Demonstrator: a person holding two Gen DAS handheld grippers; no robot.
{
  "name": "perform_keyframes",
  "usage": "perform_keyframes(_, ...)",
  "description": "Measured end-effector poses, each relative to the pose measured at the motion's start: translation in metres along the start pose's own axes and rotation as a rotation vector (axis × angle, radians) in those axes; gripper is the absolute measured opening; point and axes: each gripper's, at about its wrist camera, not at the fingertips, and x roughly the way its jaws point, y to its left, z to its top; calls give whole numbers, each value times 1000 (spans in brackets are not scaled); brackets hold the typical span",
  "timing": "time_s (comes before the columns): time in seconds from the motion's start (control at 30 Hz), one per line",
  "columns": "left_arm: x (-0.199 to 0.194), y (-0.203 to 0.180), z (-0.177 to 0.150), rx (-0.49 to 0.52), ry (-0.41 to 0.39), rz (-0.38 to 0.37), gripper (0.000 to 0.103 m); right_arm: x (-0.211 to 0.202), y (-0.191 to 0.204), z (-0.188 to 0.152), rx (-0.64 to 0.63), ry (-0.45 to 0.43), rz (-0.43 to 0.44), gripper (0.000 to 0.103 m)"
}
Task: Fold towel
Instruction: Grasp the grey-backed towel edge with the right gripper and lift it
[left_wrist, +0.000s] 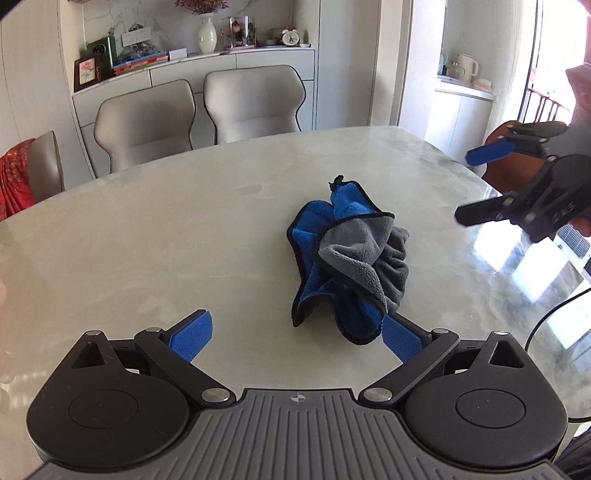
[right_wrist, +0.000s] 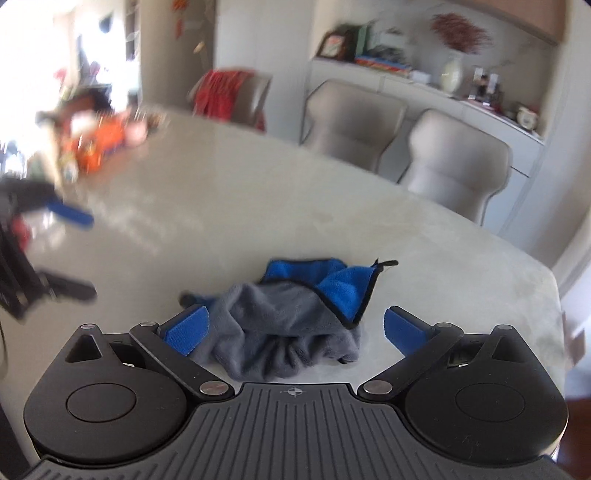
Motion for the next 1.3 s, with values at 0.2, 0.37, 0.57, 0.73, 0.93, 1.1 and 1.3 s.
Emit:
perform_keyframes(0.2,21,-1,2,33,47,-18,101,51,-11,8,-50,91,143,96)
perform_keyframes(0.37,33,2,1,58,67,-33,100,84,-21,16,-128,105,143,88)
perform_keyframes(0.57,45,10,3,32,77,-48,100,123,-39,18,-88,163,226,54)
perform_keyframes(0.73,50,14,8,11,71,-64,100,138,-47,16,-109,192,239,54)
perform_keyframes(0.93,54,12,11,10,78,-74,100,151,-53,13,-72,219,305,39)
perform_keyframes(1.1,57,10,12,10,87,-82,100,134,-48,9,-113,194,336,5)
perform_keyframes(1.3,66,3,16,29,85,-125,100,88,-38,5,-170,136,317,5)
